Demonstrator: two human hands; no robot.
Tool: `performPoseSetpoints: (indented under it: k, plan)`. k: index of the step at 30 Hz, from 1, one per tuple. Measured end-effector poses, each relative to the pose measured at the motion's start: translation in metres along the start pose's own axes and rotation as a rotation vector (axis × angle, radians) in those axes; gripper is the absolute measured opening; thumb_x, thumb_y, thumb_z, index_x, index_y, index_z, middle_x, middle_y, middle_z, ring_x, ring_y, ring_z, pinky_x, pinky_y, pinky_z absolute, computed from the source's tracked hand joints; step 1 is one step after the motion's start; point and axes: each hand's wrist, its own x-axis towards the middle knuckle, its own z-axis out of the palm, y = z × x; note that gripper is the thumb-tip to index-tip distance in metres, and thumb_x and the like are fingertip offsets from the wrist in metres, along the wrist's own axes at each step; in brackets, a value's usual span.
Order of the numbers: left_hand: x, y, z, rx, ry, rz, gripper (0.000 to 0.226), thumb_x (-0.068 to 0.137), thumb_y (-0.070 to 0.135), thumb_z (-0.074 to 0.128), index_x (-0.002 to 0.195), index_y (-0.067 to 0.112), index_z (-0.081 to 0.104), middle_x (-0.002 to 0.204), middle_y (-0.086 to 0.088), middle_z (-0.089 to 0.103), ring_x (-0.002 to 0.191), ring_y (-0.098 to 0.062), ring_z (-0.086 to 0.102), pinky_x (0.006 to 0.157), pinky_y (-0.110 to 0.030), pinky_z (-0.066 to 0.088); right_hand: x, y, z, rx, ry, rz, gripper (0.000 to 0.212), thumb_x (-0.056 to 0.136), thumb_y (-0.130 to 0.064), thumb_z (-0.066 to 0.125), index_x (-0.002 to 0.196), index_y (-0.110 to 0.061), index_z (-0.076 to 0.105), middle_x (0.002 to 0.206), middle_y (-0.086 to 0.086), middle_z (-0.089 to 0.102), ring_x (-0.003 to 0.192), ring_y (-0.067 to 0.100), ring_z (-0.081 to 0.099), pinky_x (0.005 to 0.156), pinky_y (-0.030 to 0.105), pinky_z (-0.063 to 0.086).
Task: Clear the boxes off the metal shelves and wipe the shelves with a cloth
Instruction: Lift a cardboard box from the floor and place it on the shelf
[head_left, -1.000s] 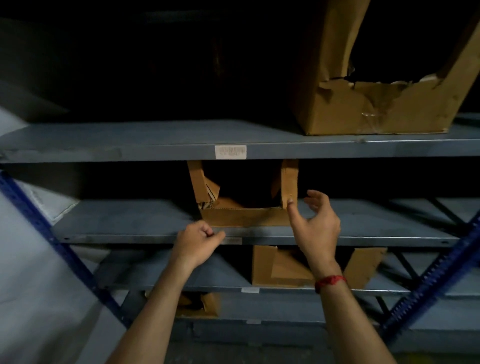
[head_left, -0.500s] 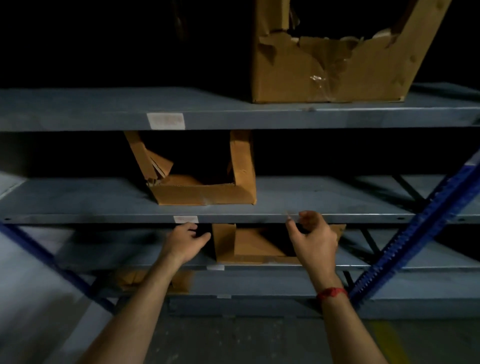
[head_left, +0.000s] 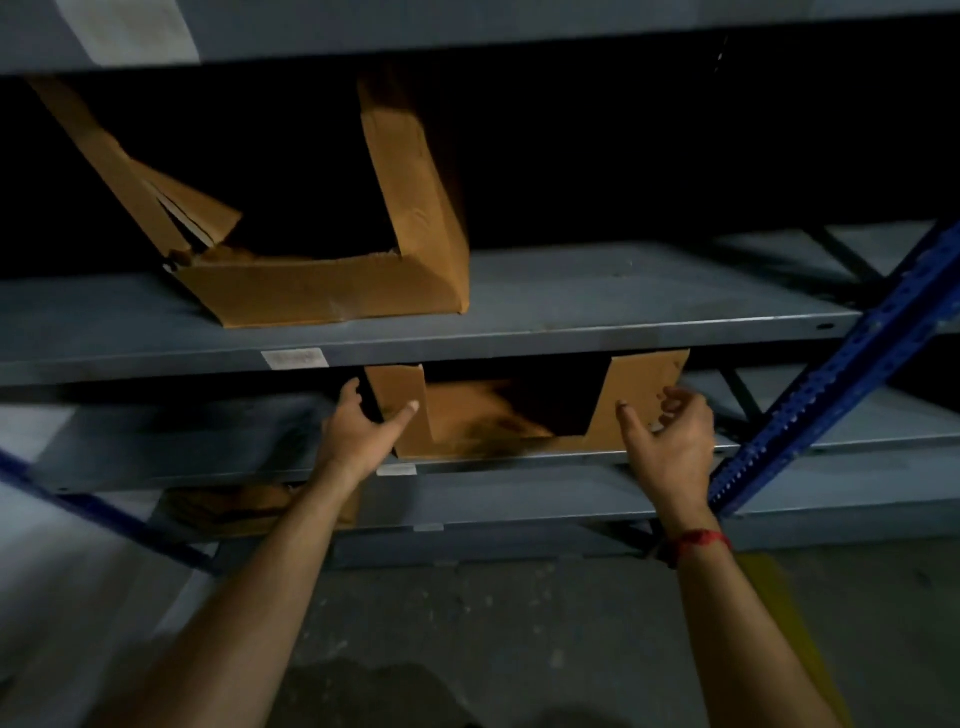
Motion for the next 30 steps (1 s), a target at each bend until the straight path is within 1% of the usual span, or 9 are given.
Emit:
performPoseSetpoints:
  k: [3,6,9,11,15,18,21,26,30]
  plan:
    - [0.014,-0.002,0.016,-0.061,0.051,0.039,0.076,0.084,0.039,0.079,0.145,0.015,0.041,0.139,-0.007,0.057,0.126,-0.028,0.055,0.091,-0.028,0.039,0.017,0.013,0.011,0.015,0.010,0.022,0.070,0.085,-0.034,0.077,0.134,0.000,0.042,0.134,0.021,0.043,0.119,0.032,0.048,0.087,0.024,0.036]
    - [0.031,-0.008,0.030,-0.091,0.097,0.069,0.067,0.079,0.045,0.082,0.132,0.020,0.049,0.127,-0.004,0.063,0.112,-0.022,0.060,0.079,-0.028,0.043,0.034,0.020,0.025,0.070,0.005,0.025,0.082,0.085,-0.040,0.076,0.145,-0.004,0.033,0.144,0.018,0.036,0.129,0.029,0.043,0.097,0.022,0.033]
    - [0.041,-0.013,0.039,-0.154,0.125,0.080,0.067,0.073,0.046,0.086,0.125,0.023,0.051,0.121,-0.001,0.064,0.105,-0.018,0.060,0.074,-0.026,0.044,0.049,0.030,0.035,0.150,0.026,0.010,0.097,0.075,-0.064,0.075,0.146,-0.013,0.032,0.143,0.012,0.043,0.128,0.026,0.050,0.111,0.039,0.042]
    - [0.044,-0.012,0.040,-0.182,0.142,0.082,0.069,0.068,0.045,0.089,0.122,0.022,0.053,0.118,0.000,0.065,0.105,-0.019,0.062,0.076,-0.027,0.047,0.057,0.034,0.037,0.195,0.044,0.036,0.100,0.068,-0.073,0.074,0.142,-0.019,0.034,0.138,0.007,0.050,0.122,0.021,0.056,0.104,0.044,0.050]
    - [0.047,-0.005,0.040,-0.219,0.173,0.070,0.078,0.063,0.042,0.093,0.127,0.018,0.054,0.119,0.003,0.063,0.111,-0.016,0.059,0.088,-0.030,0.048,0.072,0.031,0.034,0.216,-0.026,0.007,0.089,0.073,-0.054,0.082,0.141,-0.018,0.039,0.134,0.005,0.056,0.119,0.019,0.058,0.102,0.043,0.052]
    - [0.049,0.004,0.044,-0.277,0.195,0.055,0.089,0.062,0.037,0.094,0.136,0.018,0.048,0.130,0.000,0.058,0.121,-0.017,0.053,0.103,-0.035,0.045,0.082,0.032,0.029,0.250,-0.095,-0.021,0.086,0.065,-0.049,0.088,0.132,-0.019,0.044,0.126,-0.001,0.059,0.113,0.017,0.061,0.098,0.039,0.053]
    - [0.050,0.006,0.050,-0.305,0.240,0.050,0.093,0.062,0.035,0.095,0.139,0.019,0.045,0.136,-0.002,0.057,0.128,-0.021,0.052,0.109,-0.040,0.044,0.087,0.028,0.032,0.261,-0.123,-0.033,0.092,0.057,-0.040,0.095,0.128,-0.015,0.043,0.125,-0.002,0.058,0.112,0.013,0.060,0.097,0.030,0.051]
    - [0.045,0.009,0.050,-0.322,0.288,0.038,0.077,0.067,0.025,0.093,0.133,0.016,0.053,0.121,0.005,0.060,0.108,-0.007,0.053,0.090,-0.020,0.042,0.088,0.021,0.044,0.248,-0.038,-0.019,0.090,0.053,-0.042,0.096,0.118,-0.014,0.040,0.118,0.000,0.055,0.109,0.016,0.058,0.092,0.023,0.048]
    - [0.038,0.009,0.045,-0.311,0.289,-0.008,0.070,0.071,0.021,0.090,0.130,0.015,0.054,0.109,0.008,0.054,0.098,-0.005,0.048,0.072,-0.010,0.039,0.076,0.021,0.044,0.219,0.019,-0.026,0.093,0.056,-0.040,0.096,0.125,-0.010,0.040,0.122,0.006,0.055,0.111,0.018,0.057,0.091,0.025,0.049]
